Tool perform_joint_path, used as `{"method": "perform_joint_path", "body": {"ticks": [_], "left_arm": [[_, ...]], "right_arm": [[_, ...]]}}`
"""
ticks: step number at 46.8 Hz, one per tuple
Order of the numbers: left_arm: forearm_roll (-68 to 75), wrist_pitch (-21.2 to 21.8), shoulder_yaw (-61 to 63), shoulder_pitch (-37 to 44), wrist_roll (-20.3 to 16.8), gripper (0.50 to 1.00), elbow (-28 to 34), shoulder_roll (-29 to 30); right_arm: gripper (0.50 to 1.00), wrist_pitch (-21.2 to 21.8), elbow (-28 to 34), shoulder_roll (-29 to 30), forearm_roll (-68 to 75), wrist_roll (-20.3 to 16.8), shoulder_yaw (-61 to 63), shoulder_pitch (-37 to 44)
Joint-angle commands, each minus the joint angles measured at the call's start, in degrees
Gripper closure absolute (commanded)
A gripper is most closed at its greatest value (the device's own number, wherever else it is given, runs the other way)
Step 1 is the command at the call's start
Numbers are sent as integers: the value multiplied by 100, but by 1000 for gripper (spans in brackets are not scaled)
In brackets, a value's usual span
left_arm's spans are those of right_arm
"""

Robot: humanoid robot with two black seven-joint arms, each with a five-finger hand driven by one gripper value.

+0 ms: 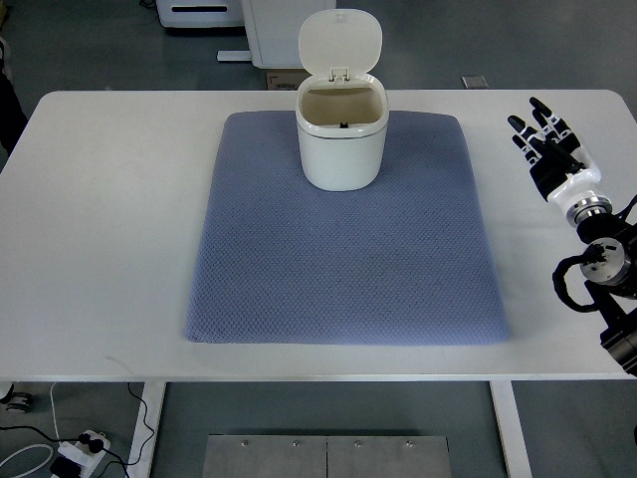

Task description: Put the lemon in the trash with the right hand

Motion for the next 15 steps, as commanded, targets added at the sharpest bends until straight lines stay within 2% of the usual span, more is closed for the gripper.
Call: {"method": "perform_joint_path", "body": {"ticks": [1,15], "left_arm": [[0,0,0,4,0,500,0,0],[0,0,0,4,0,500,0,0]], "right_arm": [[500,-7,-1,65,-34,67,2,-19],[500,2,-1,285,-412,322,-33,-133]]}}
